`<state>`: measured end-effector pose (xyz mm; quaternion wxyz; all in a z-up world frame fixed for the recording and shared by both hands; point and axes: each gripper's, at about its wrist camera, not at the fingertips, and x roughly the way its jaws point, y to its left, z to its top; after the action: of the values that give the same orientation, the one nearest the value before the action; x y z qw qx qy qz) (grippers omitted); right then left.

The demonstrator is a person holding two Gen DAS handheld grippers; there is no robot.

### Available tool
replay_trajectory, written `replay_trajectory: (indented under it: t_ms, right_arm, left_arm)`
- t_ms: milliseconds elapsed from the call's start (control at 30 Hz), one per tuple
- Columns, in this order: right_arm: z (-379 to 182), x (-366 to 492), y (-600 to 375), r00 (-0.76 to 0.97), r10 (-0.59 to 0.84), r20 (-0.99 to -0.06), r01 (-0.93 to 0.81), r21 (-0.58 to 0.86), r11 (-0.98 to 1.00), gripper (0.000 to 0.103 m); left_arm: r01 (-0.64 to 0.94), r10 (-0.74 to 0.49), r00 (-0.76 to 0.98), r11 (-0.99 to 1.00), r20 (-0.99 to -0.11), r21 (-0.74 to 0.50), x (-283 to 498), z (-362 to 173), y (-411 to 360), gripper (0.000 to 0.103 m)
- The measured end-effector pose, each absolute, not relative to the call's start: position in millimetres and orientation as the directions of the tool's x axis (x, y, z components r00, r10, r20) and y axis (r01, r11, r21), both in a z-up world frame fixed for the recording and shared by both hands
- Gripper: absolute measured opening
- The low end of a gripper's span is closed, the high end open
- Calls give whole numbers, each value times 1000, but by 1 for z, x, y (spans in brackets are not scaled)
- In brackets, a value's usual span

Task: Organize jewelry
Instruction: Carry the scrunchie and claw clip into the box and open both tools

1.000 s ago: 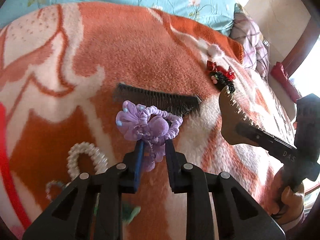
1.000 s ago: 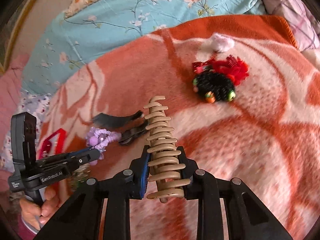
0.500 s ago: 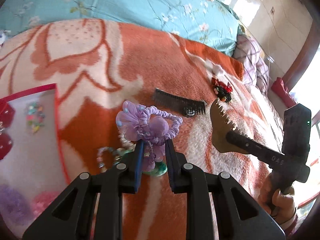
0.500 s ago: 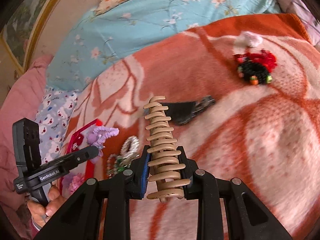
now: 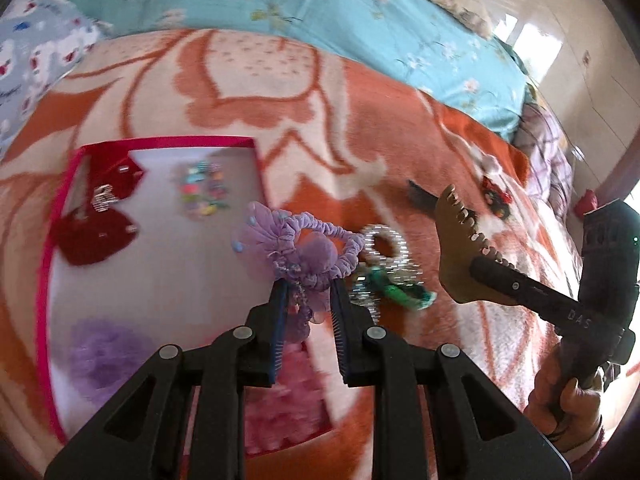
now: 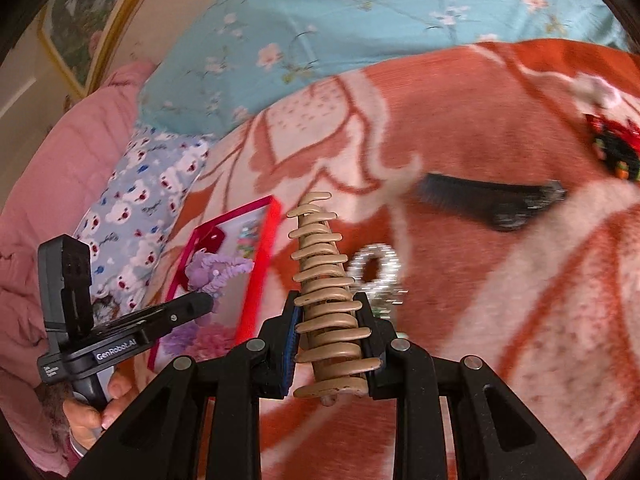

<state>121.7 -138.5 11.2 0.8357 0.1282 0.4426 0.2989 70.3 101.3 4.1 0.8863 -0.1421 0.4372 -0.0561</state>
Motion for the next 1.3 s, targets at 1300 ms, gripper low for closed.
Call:
replay_trajectory:
  t_ms: [1300]
  right_arm:
    - [-42,153,62,341,596,-727,-548,361,755,25]
  left_arm:
    - [-238,-93,559,934,-824,-266,93,-56,231,19]
